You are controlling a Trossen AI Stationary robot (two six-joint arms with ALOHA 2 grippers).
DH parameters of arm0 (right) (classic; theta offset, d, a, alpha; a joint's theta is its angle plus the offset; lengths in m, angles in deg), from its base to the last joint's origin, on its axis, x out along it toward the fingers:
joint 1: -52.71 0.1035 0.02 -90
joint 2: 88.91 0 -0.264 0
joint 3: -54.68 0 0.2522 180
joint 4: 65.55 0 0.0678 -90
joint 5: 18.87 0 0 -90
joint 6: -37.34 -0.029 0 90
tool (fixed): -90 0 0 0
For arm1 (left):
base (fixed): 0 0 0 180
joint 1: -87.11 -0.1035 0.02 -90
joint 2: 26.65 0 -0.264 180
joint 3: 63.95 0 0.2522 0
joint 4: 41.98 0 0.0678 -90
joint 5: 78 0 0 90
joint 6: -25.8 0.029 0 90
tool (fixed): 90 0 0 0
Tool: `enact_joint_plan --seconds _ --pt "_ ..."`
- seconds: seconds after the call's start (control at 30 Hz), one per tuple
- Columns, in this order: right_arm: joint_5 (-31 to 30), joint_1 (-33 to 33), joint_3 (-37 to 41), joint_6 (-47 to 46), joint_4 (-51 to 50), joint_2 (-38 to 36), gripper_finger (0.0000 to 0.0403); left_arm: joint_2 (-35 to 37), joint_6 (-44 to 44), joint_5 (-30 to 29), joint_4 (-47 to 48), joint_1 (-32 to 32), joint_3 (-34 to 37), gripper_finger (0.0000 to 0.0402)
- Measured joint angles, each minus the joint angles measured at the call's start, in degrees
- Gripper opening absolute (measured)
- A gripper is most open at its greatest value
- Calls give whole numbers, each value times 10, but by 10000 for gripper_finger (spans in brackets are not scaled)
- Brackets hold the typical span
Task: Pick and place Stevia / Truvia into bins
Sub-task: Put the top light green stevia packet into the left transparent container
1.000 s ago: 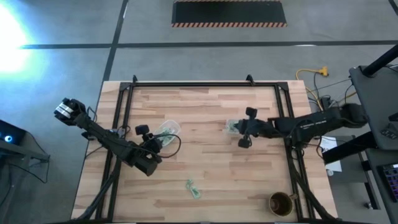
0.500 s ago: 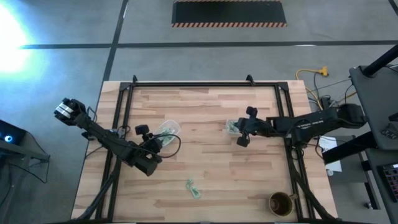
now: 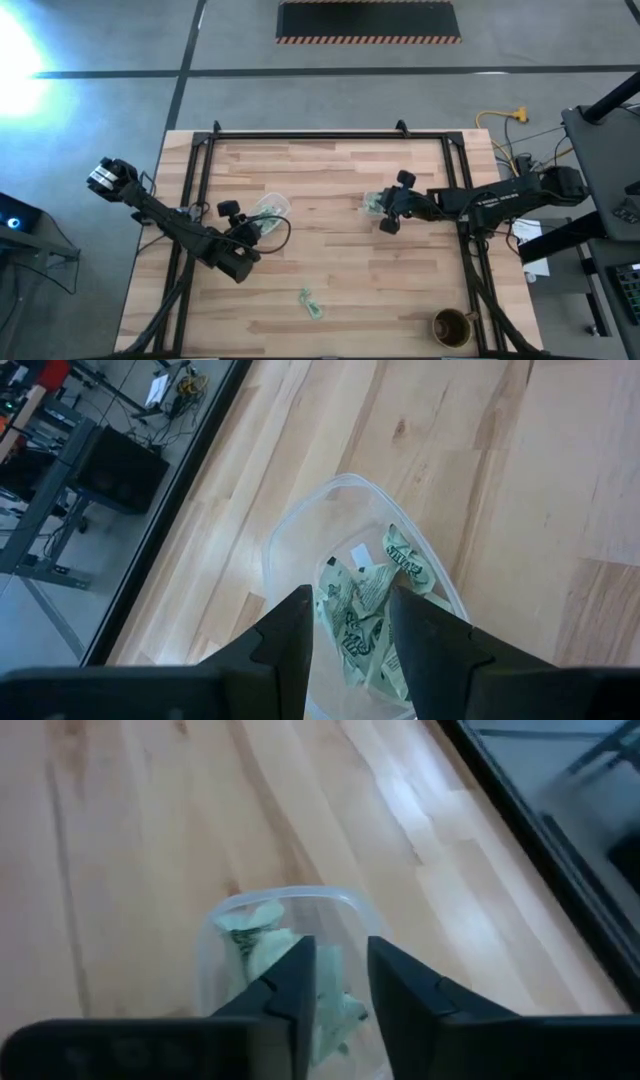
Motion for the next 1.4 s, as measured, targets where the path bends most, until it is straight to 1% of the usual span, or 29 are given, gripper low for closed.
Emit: enact_joint_plan --seconds 0.17,0.33,0.43,0.57,0.7,0.8,0.9,1.07,1.27,1.4 --pt "-12 0 -4 18 -1 0 117 0 0 0 -2 0 0 118" --pt "-10 9 -20 33 -1 -1 131 0 14 1 -37 0 -2 118" --pt "-8 25 -27 42 0 -1 134 0 75 7 -100 0 -4 118" --pt "-6 50 -28 56 -1 -1 134 0 198 39 -226 0 -3 118" --pt "-6 72 -28 60 -1 -1 134 0 309 107 -358 0 0 118" --pt "-6 86 -28 61 -1 -1 134 -3 355 168 -423 0 0 118" --pt "8 97 -28 61 0 -1 131 -20 371 209 -466 0 1 118" --pt "66 110 -28 65 7 -1 123 -74 370 250 -507 0 2 118" --pt "97 118 -28 66 37 -1 115 -156 368 307 -572 2 2 118" --pt "102 120 -28 68 46 -1 110 -203 355 327 -589 10 -6 118"
